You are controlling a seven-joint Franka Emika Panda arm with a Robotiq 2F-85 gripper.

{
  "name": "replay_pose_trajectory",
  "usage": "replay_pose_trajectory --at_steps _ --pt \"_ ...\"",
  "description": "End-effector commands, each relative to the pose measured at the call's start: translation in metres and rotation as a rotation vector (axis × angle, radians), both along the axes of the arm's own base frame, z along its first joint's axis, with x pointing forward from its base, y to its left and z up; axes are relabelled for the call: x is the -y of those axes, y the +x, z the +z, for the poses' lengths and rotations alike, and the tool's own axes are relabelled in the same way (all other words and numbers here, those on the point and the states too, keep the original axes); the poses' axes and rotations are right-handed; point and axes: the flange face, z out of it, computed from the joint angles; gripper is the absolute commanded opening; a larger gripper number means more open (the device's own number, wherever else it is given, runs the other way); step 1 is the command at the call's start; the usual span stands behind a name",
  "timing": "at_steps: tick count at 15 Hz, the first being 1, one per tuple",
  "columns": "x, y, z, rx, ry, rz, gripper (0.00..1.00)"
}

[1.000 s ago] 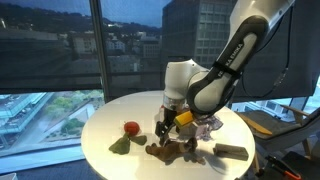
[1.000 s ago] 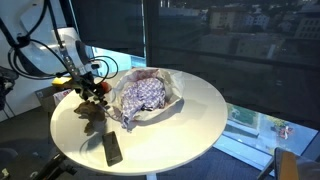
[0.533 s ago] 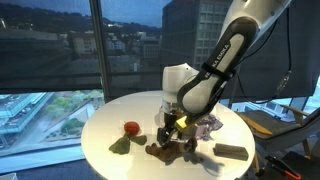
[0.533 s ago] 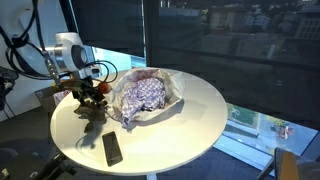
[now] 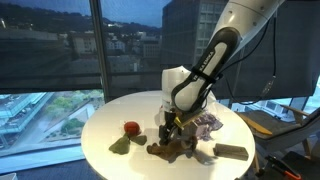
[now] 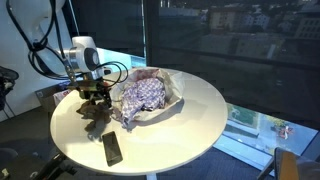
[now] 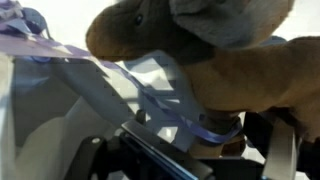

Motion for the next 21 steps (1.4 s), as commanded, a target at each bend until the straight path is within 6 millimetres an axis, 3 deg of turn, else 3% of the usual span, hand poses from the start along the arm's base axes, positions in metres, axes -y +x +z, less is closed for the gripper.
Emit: replay_pose_trajectory --at_steps 1,6,8,16,19,21 --pt "0.018 0.024 -0.012 -0.019 0.023 -0.004 1.0" --pt "0.022 0.032 -0.022 -0.064 0.068 -0.008 1.0" --pt "0.017 0.028 -0.019 -0.079 0.079 -0.003 0.72" --pt "-0.002 0.013 -0.012 -0.095 0.132 -0.014 0.12" --pt "-0.004 0.011 -0.005 -0.092 0.15 -0.043 0.04" --pt "-0.006 0.006 0.007 -0.085 0.134 -0.047 0.04"
